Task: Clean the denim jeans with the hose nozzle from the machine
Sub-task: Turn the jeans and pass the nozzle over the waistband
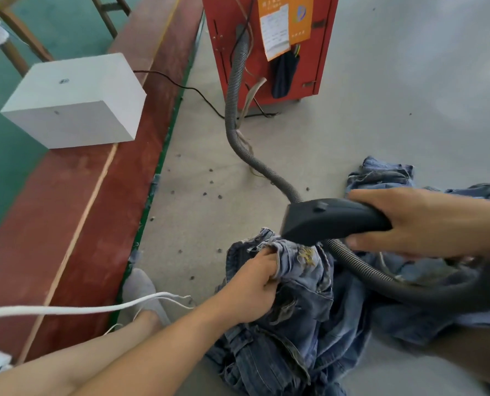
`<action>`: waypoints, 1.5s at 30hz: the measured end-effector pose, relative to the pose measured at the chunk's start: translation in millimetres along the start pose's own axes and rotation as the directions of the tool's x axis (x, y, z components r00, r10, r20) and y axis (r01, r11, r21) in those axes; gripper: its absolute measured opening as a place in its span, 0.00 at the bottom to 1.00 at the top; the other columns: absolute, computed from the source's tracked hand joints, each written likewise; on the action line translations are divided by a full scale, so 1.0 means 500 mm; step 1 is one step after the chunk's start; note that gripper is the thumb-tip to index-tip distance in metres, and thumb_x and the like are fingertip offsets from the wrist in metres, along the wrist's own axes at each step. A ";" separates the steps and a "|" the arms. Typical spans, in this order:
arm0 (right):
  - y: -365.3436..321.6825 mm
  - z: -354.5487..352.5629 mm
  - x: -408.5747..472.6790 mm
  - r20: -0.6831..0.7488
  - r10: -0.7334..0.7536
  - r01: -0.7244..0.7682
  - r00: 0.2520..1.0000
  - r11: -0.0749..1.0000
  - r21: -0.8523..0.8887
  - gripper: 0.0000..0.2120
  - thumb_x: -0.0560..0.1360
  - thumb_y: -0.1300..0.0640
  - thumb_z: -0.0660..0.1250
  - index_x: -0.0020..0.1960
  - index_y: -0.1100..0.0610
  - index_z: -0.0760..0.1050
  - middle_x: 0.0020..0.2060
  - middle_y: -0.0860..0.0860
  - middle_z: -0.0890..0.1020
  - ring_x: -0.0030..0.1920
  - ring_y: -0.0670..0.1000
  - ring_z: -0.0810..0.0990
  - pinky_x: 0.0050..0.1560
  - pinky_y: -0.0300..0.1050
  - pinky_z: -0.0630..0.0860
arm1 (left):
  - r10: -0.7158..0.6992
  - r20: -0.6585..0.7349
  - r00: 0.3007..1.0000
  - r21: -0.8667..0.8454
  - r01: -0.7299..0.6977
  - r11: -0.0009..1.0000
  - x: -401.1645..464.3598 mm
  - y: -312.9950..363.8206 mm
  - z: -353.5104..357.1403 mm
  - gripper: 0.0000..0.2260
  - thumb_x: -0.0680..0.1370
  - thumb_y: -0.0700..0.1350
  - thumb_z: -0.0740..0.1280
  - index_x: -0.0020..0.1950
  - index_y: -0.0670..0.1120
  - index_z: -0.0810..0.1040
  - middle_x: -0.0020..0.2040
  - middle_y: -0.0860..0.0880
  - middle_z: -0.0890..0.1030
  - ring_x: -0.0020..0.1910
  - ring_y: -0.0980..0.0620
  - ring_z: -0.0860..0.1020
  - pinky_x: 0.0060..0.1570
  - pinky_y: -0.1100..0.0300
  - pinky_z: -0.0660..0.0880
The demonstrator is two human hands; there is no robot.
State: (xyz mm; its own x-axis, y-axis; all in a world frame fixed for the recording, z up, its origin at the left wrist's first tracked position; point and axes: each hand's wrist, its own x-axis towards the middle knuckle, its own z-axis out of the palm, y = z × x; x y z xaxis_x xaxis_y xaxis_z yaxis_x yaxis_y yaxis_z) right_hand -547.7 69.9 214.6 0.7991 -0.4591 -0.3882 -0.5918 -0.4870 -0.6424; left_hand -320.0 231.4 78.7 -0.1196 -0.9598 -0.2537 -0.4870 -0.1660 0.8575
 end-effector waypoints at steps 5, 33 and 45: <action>0.001 0.036 -0.026 0.024 -0.021 0.025 0.999 0.982 -0.185 0.19 0.69 0.26 0.61 0.56 0.32 0.70 0.43 0.34 0.82 0.39 0.38 0.82 0.38 0.38 0.78 | -0.100 0.187 0.977 -0.609 0.195 0.769 -0.014 0.022 -0.032 0.26 0.74 0.27 0.63 0.69 0.46 0.78 0.65 0.41 0.82 0.68 0.40 0.78 0.69 0.42 0.73; -0.023 0.039 -0.043 -0.102 0.119 -0.138 0.988 0.970 -0.200 0.27 0.63 0.17 0.56 0.55 0.29 0.67 0.41 0.27 0.80 0.34 0.33 0.81 0.30 0.33 0.72 | -0.368 0.338 0.866 -0.936 0.350 -0.038 0.031 0.005 -0.009 0.20 0.80 0.54 0.62 0.51 0.41 0.87 0.53 0.40 0.85 0.50 0.41 0.85 0.57 0.47 0.80; -0.061 0.113 -0.024 -0.128 0.228 -0.249 0.965 0.953 -0.175 0.22 0.69 0.23 0.50 0.49 0.37 0.67 0.39 0.31 0.80 0.35 0.35 0.80 0.30 0.36 0.74 | -0.364 0.339 0.867 -0.916 0.392 0.080 0.060 0.030 -0.020 0.19 0.85 0.49 0.55 0.70 0.43 0.75 0.54 0.42 0.82 0.53 0.44 0.81 0.60 0.49 0.75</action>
State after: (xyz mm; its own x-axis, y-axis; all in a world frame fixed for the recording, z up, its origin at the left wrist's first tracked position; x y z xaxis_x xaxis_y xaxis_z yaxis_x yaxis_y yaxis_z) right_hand -533.3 132.1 201.4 0.6224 -0.6496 -0.4365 -0.7811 -0.4799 -0.3996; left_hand -322.1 197.9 88.5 -0.2196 -0.6953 -0.6844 0.7070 -0.5968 0.3795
